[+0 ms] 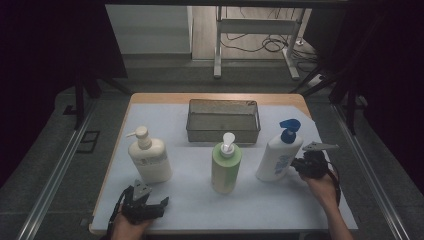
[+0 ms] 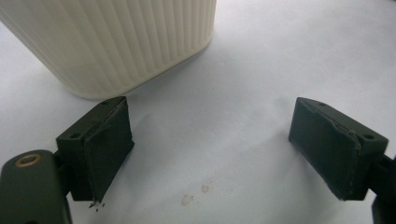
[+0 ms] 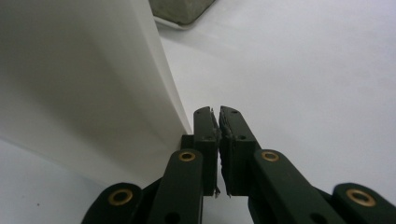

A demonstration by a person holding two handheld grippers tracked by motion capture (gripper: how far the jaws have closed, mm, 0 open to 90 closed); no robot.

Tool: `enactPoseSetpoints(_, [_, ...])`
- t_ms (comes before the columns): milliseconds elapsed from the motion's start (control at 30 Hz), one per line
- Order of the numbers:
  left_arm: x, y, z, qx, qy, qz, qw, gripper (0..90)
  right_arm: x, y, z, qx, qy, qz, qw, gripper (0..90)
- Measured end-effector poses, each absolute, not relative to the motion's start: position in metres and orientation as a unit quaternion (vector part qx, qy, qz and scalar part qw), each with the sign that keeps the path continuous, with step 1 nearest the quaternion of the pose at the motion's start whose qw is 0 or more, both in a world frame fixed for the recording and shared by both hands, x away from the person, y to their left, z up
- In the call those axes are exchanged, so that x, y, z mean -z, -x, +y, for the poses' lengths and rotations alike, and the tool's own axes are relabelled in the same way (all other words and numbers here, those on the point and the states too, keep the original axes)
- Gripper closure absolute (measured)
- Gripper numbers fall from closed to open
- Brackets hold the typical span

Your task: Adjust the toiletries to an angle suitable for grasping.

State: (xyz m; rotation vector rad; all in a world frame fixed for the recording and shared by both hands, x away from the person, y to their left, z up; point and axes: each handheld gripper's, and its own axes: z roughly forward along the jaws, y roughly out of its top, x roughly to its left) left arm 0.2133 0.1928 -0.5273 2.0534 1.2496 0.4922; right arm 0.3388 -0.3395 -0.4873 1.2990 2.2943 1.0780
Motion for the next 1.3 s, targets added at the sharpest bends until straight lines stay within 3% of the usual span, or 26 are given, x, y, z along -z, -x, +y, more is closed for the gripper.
enactPoseSetpoints(800, [0.527, -0.213, 0.193, -0.189, -0.788, 0.480, 0.337, 13.0, 0.493, -0.330, -0.344, -0.378, -0.438, 0.805, 0.134, 88.9])
enactPoseSetpoints(1300, [0.527, -0.213, 0.193, -0.188, -0.788, 0.480, 0.337, 13.0, 0.492, -0.333, -0.343, -0.377, -0.435, 0.806, 0.136, 86.6])
